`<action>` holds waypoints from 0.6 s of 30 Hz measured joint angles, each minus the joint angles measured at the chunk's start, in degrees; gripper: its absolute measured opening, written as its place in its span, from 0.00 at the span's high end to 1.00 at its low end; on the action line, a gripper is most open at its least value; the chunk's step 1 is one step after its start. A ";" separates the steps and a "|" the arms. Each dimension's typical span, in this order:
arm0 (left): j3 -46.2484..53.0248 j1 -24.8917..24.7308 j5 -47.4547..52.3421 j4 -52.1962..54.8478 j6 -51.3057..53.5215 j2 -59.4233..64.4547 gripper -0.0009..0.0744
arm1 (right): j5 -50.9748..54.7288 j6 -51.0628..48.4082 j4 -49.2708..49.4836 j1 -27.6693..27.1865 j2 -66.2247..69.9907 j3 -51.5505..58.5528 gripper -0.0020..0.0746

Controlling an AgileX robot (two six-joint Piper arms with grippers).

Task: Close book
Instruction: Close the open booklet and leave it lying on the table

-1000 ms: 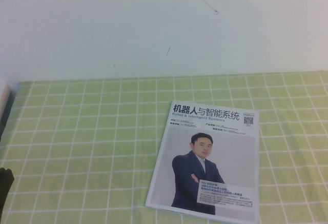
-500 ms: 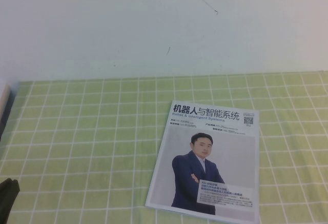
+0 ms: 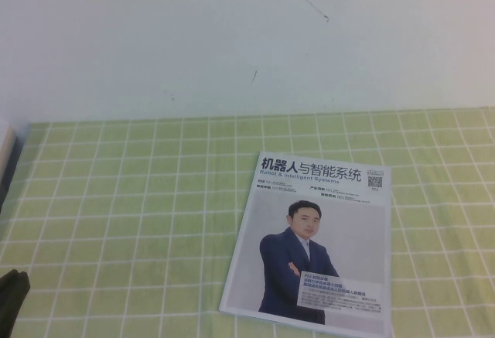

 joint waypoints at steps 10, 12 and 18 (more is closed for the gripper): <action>3.14 11.54 8.01 0.00 0.00 -10.66 0.99 | 0.00 0.24 0.00 0.00 0.00 0.00 0.98; 4.11 13.65 8.69 0.00 0.00 -12.93 0.99 | 0.00 0.24 0.09 0.00 0.00 0.00 0.98; 9.74 17.67 9.24 0.00 0.00 -17.66 0.99 | 0.00 0.24 0.23 0.00 0.00 0.00 0.98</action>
